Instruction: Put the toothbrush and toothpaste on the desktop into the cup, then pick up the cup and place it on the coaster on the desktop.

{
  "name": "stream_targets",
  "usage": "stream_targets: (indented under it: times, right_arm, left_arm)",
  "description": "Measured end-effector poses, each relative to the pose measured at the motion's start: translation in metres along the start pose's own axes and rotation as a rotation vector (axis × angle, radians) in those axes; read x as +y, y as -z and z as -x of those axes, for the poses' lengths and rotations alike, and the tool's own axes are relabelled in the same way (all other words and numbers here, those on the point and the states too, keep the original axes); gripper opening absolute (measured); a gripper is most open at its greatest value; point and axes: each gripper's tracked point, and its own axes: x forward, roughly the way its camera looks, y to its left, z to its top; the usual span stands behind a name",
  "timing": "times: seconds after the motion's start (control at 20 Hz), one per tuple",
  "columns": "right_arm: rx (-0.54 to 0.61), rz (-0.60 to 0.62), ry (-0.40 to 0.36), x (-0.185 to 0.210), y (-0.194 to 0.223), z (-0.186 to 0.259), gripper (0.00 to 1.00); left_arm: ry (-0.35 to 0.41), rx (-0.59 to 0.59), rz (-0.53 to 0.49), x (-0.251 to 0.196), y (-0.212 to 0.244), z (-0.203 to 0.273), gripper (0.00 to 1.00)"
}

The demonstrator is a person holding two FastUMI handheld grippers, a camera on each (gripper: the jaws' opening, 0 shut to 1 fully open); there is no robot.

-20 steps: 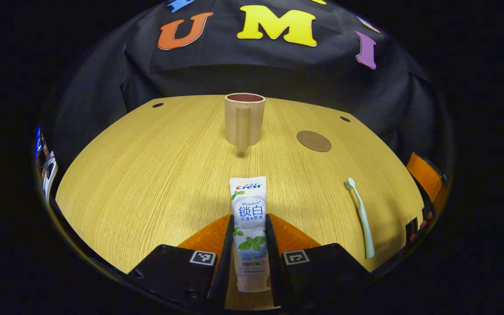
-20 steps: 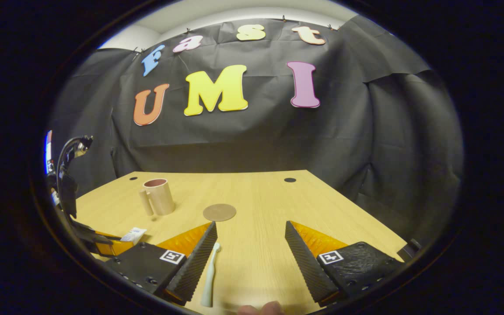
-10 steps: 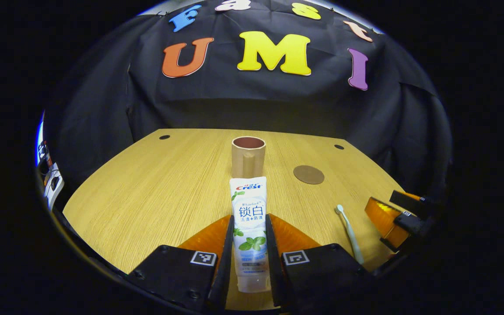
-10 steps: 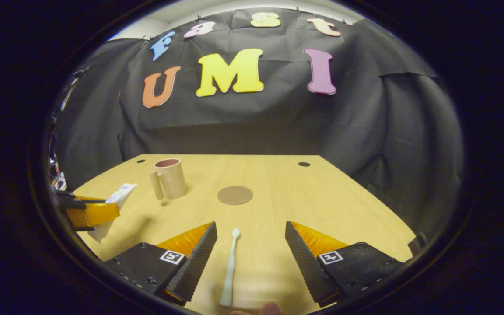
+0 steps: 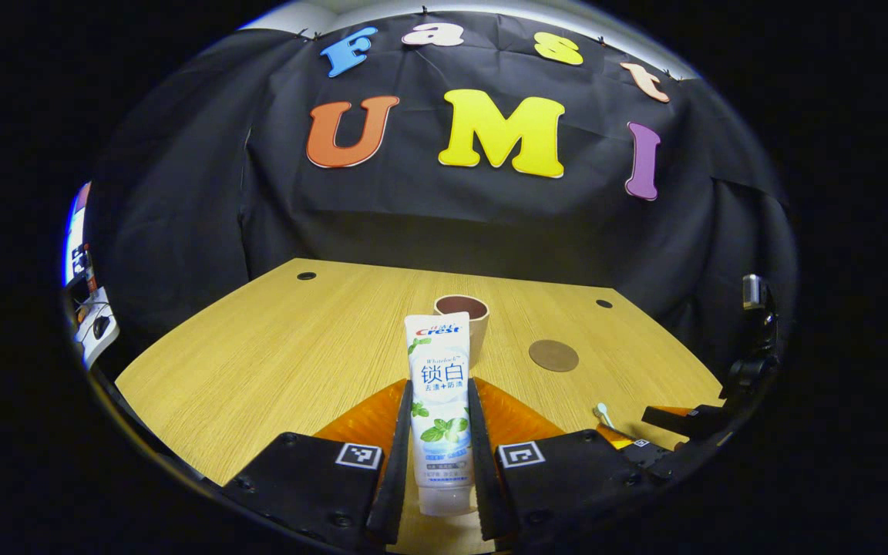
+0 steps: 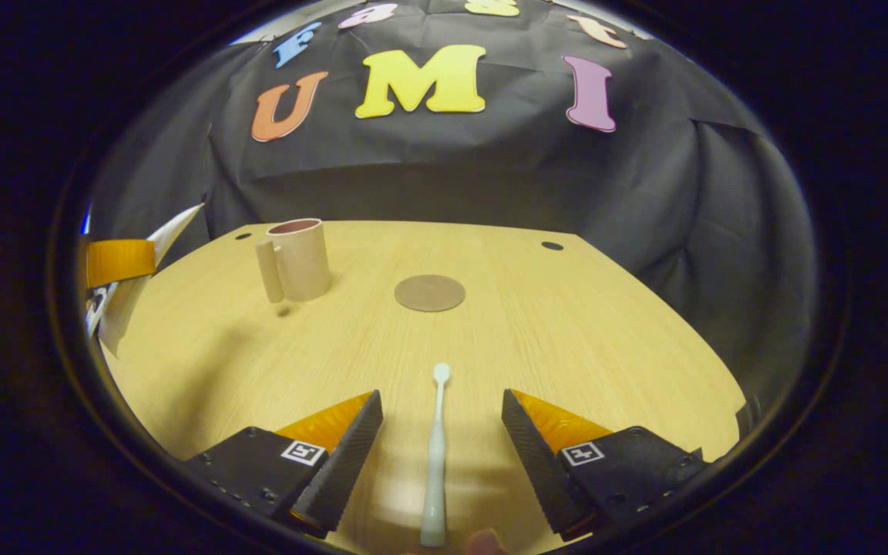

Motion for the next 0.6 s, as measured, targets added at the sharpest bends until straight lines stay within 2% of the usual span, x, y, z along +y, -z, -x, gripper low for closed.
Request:
stream_targets:
  times: [0.15,0.25,0.35,0.45,0.5,0.55,0.6]
  right_arm:
    - [0.049,-0.020,-0.008,0.005,0.009,-0.008,0.93]
    - [0.067,-0.031,-0.008,0.009,0.010,-0.012,0.86]
    - [0.079,-0.042,0.003,0.008,0.008,-0.017,0.73]
    - [0.086,-0.050,-0.005,0.006,0.009,-0.018,0.50]
    - [0.082,-0.051,0.003,0.005,0.009,-0.018,0.35]
    - [0.082,-0.055,-0.005,0.006,0.008,-0.019,0.24]
    - [0.081,-0.056,-0.011,0.007,0.009,-0.021,0.05]
  left_arm:
    - [-0.003,-0.023,0.001,0.006,-0.009,-0.001,0.41]
    - [-0.010,-0.037,0.000,0.011,-0.012,-0.004,0.41]
    - [-0.012,-0.037,0.017,0.014,-0.013,-0.007,0.40]
    - [-0.007,-0.033,0.027,0.015,-0.014,-0.009,0.45]
    - [-0.009,-0.034,0.028,0.017,-0.014,-0.010,0.41]
    - [-0.010,-0.035,0.027,0.017,-0.015,-0.011,0.41]
    - [-0.011,-0.038,0.030,0.017,-0.016,-0.013,0.41]
